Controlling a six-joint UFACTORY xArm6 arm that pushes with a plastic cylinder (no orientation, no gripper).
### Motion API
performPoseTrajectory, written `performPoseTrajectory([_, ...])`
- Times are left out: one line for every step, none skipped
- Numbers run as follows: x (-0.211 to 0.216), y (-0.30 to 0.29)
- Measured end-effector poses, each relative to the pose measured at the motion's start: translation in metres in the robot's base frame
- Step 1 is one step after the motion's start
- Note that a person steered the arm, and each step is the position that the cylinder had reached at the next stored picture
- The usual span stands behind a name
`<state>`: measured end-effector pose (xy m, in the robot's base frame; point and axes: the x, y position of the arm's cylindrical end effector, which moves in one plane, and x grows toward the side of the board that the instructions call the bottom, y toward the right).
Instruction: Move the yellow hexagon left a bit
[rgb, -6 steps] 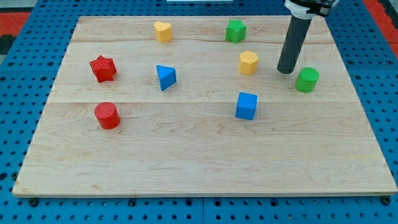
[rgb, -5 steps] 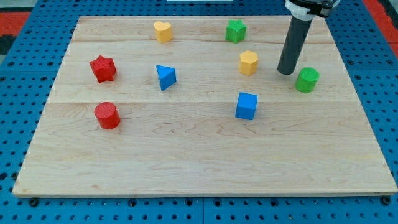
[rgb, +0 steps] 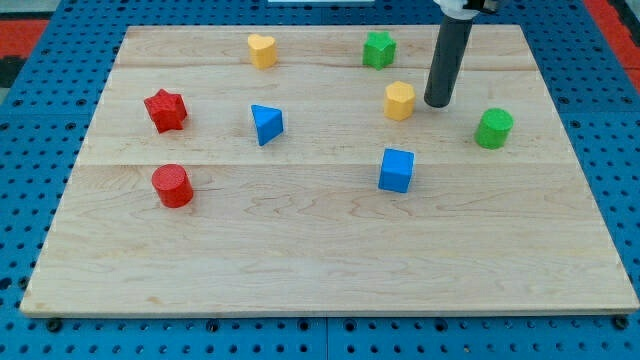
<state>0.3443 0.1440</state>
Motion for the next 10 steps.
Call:
performPoseTrajectory([-0.002,-0.001])
performPoseTrajectory([-0.003,-0.002])
performPoseTrajectory([-0.003,-0.003])
performPoseTrajectory([-0.003,-0.010])
performPoseTrajectory([-0.003,-0.034])
performPoseTrajectory([0.007,-0.040])
performPoseTrajectory([0.010,-0.048])
performPoseTrajectory([0.022,-0.050])
performPoseTrajectory([0.046,-0.050])
performPoseTrajectory([0.070,-0.059])
